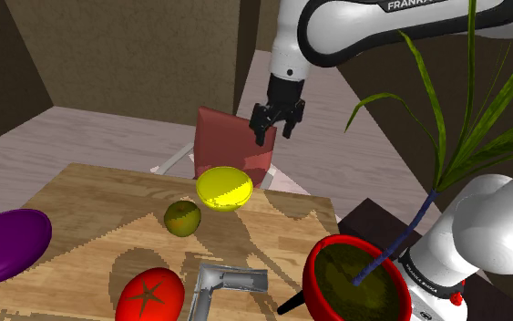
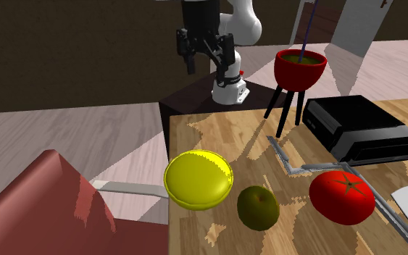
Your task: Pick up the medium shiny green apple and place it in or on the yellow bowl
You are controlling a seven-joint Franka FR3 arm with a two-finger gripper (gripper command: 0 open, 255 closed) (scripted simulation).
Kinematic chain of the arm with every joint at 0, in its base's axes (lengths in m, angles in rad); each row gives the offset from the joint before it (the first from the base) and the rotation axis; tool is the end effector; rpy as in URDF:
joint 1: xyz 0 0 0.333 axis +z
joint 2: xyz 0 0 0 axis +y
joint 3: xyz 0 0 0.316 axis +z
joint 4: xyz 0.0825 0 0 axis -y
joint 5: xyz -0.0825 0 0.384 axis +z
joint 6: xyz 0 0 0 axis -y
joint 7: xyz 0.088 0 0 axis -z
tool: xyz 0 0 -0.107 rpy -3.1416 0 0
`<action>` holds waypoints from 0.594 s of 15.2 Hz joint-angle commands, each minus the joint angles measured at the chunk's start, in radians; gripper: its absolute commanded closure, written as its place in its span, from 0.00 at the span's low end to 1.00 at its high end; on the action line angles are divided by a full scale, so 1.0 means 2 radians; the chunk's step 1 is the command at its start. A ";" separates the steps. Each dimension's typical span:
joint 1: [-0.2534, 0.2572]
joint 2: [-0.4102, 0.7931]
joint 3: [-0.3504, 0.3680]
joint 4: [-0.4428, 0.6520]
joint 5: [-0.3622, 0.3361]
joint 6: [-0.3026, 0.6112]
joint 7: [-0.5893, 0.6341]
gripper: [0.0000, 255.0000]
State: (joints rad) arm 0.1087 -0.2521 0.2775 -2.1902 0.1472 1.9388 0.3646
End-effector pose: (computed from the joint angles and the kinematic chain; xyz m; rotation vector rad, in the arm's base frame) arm 0.4375 0.1958 0.4870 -3.0790 0.0624 0.0480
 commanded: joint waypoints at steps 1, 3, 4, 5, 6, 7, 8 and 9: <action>0.005 0.034 0.014 0.020 -0.005 0.011 0.018 0.00; 0.011 0.069 0.026 0.041 -0.012 0.021 0.036 0.00; 0.014 0.087 0.032 0.052 -0.017 0.026 0.045 0.00; 0.017 0.105 0.037 0.064 -0.022 0.030 0.054 0.00; 0.021 0.124 0.041 0.077 -0.028 0.034 0.063 0.00; 0.025 0.142 0.045 0.090 -0.034 0.037 0.072 0.00; 0.029 0.161 0.049 0.103 -0.041 0.040 0.081 0.00; 0.034 0.180 0.052 0.118 -0.048 0.042 0.090 0.00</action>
State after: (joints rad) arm 0.1646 0.0631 0.3716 -1.9848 0.0669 2.0123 0.5187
